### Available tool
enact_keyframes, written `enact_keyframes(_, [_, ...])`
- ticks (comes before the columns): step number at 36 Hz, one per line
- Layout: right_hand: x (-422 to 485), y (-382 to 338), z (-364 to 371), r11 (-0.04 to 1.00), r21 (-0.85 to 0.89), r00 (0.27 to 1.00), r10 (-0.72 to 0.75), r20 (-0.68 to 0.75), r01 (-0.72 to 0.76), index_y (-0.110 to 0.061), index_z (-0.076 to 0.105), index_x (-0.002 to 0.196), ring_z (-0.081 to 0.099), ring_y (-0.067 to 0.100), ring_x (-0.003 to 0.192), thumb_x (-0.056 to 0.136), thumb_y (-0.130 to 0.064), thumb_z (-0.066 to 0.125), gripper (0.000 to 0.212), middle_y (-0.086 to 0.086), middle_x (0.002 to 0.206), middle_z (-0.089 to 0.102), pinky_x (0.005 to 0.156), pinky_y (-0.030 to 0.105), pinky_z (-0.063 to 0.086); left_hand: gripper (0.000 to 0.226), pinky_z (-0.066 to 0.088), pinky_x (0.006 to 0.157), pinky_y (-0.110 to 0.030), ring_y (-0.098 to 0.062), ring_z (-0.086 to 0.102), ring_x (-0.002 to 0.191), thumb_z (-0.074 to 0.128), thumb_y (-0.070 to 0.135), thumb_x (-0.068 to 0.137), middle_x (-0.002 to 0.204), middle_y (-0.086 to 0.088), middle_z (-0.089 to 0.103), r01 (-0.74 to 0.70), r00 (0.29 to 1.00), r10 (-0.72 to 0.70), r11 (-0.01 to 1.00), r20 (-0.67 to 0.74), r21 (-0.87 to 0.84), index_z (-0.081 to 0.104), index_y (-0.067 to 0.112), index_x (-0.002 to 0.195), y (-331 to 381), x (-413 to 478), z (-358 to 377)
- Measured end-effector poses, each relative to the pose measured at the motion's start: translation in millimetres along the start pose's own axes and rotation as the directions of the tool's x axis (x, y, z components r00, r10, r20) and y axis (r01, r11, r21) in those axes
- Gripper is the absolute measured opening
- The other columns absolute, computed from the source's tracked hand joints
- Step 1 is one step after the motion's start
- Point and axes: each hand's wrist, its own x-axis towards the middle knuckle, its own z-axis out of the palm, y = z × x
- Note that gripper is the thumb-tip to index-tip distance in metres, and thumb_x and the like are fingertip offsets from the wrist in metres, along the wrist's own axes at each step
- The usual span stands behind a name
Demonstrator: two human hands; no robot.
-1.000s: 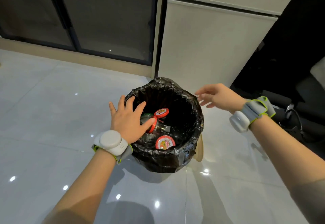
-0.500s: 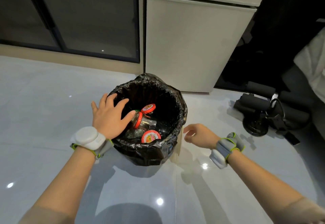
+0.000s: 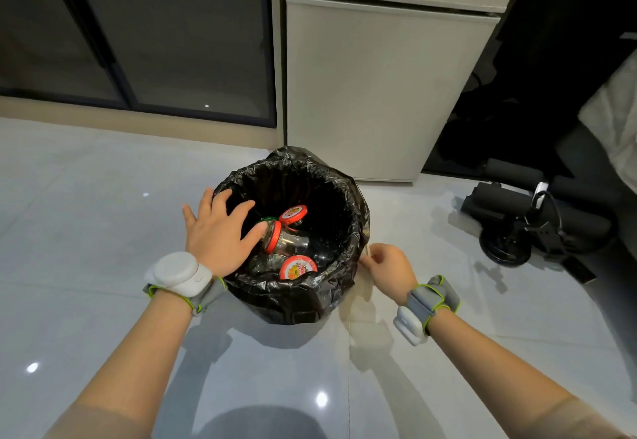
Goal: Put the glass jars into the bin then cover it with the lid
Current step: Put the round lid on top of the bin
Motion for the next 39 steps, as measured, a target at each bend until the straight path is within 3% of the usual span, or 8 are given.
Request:
enact_keyframes(3, [3.6,5.6,-13.2,0.998,0.043,0.99,0.052,-0.129,-0.047,-0.017,0.033,0.052,0.039,0.024,0.066,0.091,-0.022,0.055,0.045,0.001,0.052,0.036,0.059,0.03,0.028,0.055,0.001,0.113,-0.06,-0.034,0.0,0.144,0.037,0.053,0.089,0.154,-0.012,0.018,-0.001,1.0,0.001,1.0,0.003,-0.02,0.035,0.028,0.138,-0.3,0.5,-0.5])
enact_keyframes(12, [20.0,28.4,-63.3,0.936,0.341,0.874,0.24,-0.423,-0.091,-0.013,0.028,0.049,0.022,0.017,0.053,0.089,-0.01,0.052,0.046,0.004,0.05,0.023,0.048,0.031,0.02,0.052,0.003,0.114,-0.058,-0.033,0.001,0.145,0.036,0.048,0.091,0.154,-0.011,0.019,-0.003,1.0,0.004,0.993,0.014,-0.118,0.035,0.027,0.139,-2.0,-0.4,-4.8])
enact_keyframes(20, [21.1,-4.9,-109.5,0.781,0.577,0.784,0.193,-0.589,0.241,-0.022,0.029,0.051,0.02,0.01,0.052,0.087,-0.019,0.051,0.043,-0.006,0.049,0.026,0.052,0.026,0.019,0.052,0.004,0.115,-0.056,-0.034,0.006,0.144,0.034,0.048,0.092,0.154,-0.012,0.02,-0.017,1.0,0.018,0.991,0.01,-0.131,0.032,0.027,0.14,-2.6,-2.9,-13.0])
enact_keyframes(23, [14.9,-29.1,-121.9,0.644,0.685,0.839,0.121,-0.53,0.34,-0.021,0.039,0.057,0.03,0.012,0.055,0.093,-0.022,0.049,0.037,0.0,0.058,0.034,0.048,0.024,0.032,0.052,0.005,0.115,-0.055,-0.033,0.007,0.144,0.034,0.048,0.092,0.154,-0.011,0.021,-0.017,1.0,0.017,0.988,-0.002,-0.151,0.032,0.027,0.14,-2.1,-2.0,-16.9])
enact_keyframes(26, [8.2,-54.5,-127.9,0.441,0.829,0.92,0.017,-0.391,0.344,-0.018,0.057,0.078,0.055,0.009,0.069,0.1,-0.02,0.042,0.027,0.0,0.076,0.055,0.065,0.022,0.053,0.051,0.012,0.115,-0.054,-0.033,0.015,0.142,0.035,0.048,0.092,0.15,-0.013,0.027,-0.029,0.998,0.02,0.985,-0.056,-0.173,0.035,0.026,0.138,-1.2,-1.0,-20.9])
enact_keyframes(31, [1.0,-89.4,-121.0,0.077,0.991,0.99,-0.095,-0.101,0.109,-0.014,0.062,0.096,0.071,0.007,0.076,0.1,-0.019,0.038,0.024,-0.003,0.082,0.075,0.069,0.024,0.06,0.053,0.022,0.113,-0.049,-0.03,0.029,0.137,0.034,0.044,0.093,0.145,-0.014,0.036,-0.047,0.986,-0.011,0.941,-0.168,-0.336,0.031,0.02,0.14,2.7,-3.4,-30.7])
enact_keyframes(35, [-4.0,-107.9,-101.2,-0.126,0.968,0.971,-0.127,0.202,-0.217,-0.008,0.062,0.094,0.074,0.015,0.065,0.098,-0.022,0.04,0.026,0.005,0.072,0.077,0.063,0.03,0.062,0.052,0.016,0.114,-0.033,-0.019,0.022,0.142,0.025,0.038,0.097,0.154,-0.006,0.025,-0.01,0.976,-0.146,0.713,-0.163,-0.701,0.018,0.018,0.145,7.7,-5.0,-40.9])
enact_keyframes(39, [-7.1,-111.3,-77.3,-0.095,0.916,0.919,-0.11,0.379,-0.39,-0.006,0.062,0.092,0.074,0.019,0.059,0.098,-0.023,0.042,0.027,0.009,0.067,0.076,0.053,0.03,0.061,0.055,0.009,0.12,-0.037,-0.012,0.014,0.144,0.016,0.048,0.095,0.157,0.003,0.015,0.049,0.972,-0.225,0.462,-0.063,-0.886,0.015,0.025,0.145,3.5,-3.4,-46.2])
